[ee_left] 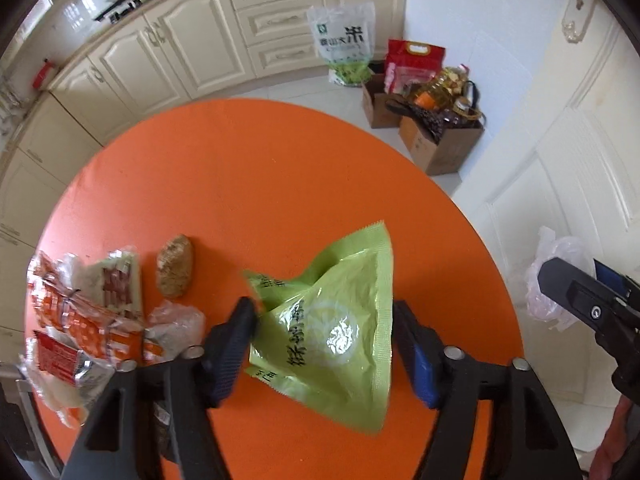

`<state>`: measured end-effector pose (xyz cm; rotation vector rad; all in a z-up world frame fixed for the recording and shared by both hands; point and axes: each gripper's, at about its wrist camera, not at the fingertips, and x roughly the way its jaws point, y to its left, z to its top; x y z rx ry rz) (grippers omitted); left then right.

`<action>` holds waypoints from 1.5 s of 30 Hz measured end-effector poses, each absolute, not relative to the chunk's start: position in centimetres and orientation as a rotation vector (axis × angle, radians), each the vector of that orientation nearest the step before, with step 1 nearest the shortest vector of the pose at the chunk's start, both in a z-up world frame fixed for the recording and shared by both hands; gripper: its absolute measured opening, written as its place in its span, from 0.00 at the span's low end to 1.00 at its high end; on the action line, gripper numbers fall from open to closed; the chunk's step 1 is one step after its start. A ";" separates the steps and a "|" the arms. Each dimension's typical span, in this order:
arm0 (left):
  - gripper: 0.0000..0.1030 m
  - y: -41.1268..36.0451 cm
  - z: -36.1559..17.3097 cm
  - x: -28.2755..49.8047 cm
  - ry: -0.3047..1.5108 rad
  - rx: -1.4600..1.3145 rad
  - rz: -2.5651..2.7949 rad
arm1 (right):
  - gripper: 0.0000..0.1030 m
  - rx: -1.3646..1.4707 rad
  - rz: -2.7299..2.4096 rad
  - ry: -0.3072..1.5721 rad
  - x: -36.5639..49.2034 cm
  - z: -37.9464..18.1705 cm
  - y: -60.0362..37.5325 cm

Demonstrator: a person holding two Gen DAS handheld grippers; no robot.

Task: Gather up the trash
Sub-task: 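Carry bag and green packet to the blue bin and release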

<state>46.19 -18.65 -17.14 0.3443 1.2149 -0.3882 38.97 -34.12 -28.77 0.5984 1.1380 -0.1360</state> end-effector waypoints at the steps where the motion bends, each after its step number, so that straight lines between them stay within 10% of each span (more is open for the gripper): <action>1: 0.44 -18.5 -17.1 46.3 1.212 0.327 -0.393 | 0.66 0.593 -0.137 1.137 38.8 -28.8 -34.0; 9: 0.14 -16.2 -16.8 46.9 1.178 0.308 -0.380 | 0.66 0.581 -0.140 1.141 38.3 -28.5 -33.4; 45: 0.13 -22.2 -10.5 26.1 1.062 0.388 -0.681 | 0.66 0.603 -0.437 1.036 18.6 -18.5 -39.3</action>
